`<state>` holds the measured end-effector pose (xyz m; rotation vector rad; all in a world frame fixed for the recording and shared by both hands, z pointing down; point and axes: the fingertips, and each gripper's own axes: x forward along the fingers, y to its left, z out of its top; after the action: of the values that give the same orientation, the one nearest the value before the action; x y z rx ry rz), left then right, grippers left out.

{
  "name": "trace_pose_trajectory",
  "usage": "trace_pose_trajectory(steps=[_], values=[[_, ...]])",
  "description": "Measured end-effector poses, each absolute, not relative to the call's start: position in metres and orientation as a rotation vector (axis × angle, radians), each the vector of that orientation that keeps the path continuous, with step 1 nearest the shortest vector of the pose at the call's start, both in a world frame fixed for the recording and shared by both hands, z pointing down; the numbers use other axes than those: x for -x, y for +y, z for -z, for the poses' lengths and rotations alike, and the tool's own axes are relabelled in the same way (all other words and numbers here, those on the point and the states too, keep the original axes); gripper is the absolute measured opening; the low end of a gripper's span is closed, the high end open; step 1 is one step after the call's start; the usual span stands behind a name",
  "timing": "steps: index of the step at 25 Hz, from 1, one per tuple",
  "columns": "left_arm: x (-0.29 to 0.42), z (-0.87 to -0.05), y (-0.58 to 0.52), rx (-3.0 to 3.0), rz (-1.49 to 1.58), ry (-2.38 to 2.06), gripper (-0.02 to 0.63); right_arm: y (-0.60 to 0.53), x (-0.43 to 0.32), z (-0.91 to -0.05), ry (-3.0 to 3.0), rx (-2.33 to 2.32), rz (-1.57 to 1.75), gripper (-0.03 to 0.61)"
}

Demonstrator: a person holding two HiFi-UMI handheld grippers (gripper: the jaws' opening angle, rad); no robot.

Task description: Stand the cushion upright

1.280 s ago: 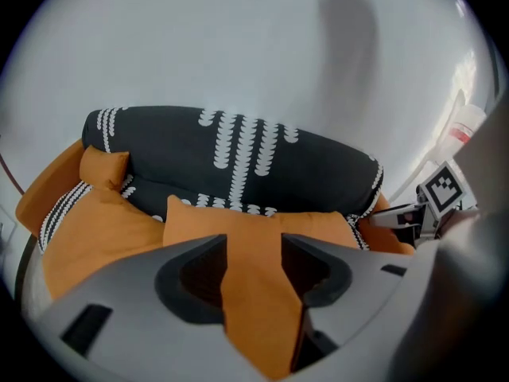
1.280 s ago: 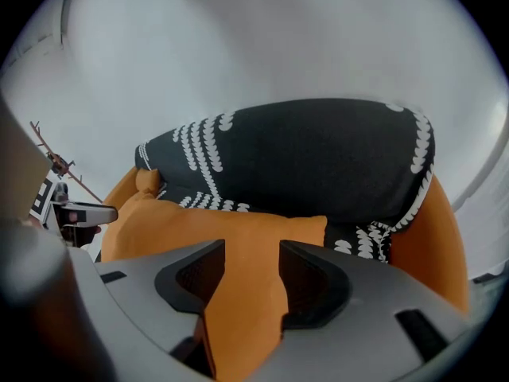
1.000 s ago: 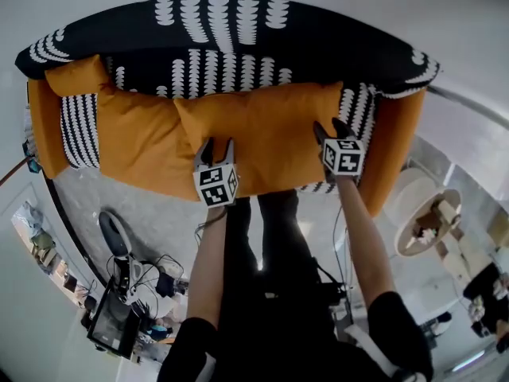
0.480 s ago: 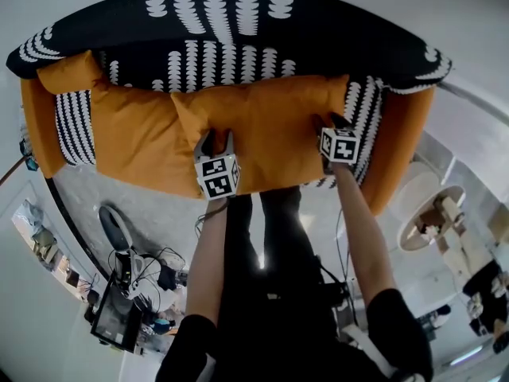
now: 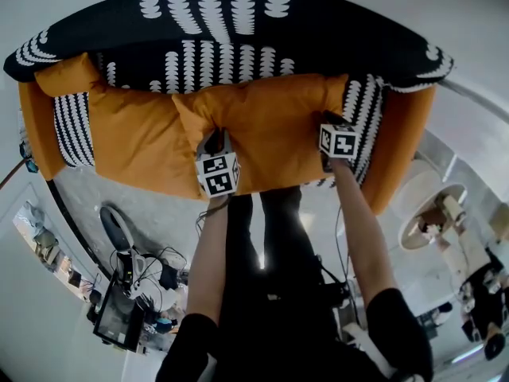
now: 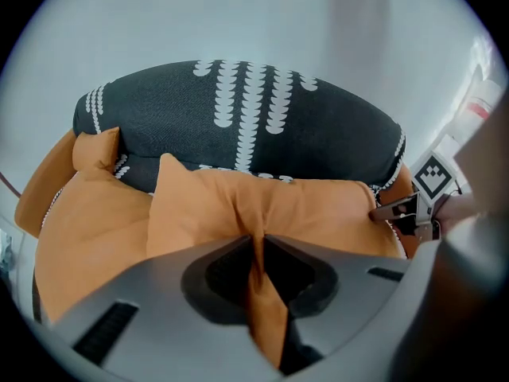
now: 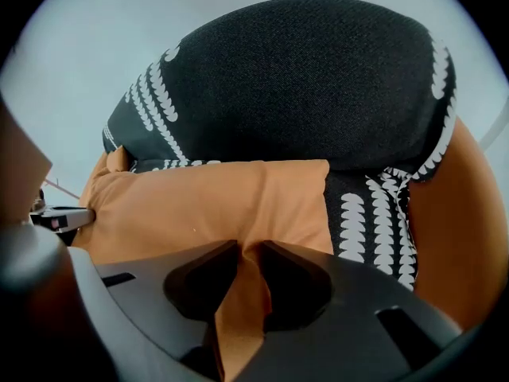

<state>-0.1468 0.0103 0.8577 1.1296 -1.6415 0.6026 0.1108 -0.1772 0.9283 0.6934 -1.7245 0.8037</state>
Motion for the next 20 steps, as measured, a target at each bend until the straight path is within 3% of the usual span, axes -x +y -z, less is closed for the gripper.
trace_pose_trajectory(steps=[9,20], values=[[0.148,-0.843,0.017,-1.157,-0.583,-1.633,0.025,-0.168,-0.107,-0.913,-1.734,-0.687,-0.789,0.015],[0.138,-0.828,0.019,-1.194,-0.574,-1.652,0.011,-0.165,-0.117,-0.893,-1.777,-0.699,-0.764,0.002]])
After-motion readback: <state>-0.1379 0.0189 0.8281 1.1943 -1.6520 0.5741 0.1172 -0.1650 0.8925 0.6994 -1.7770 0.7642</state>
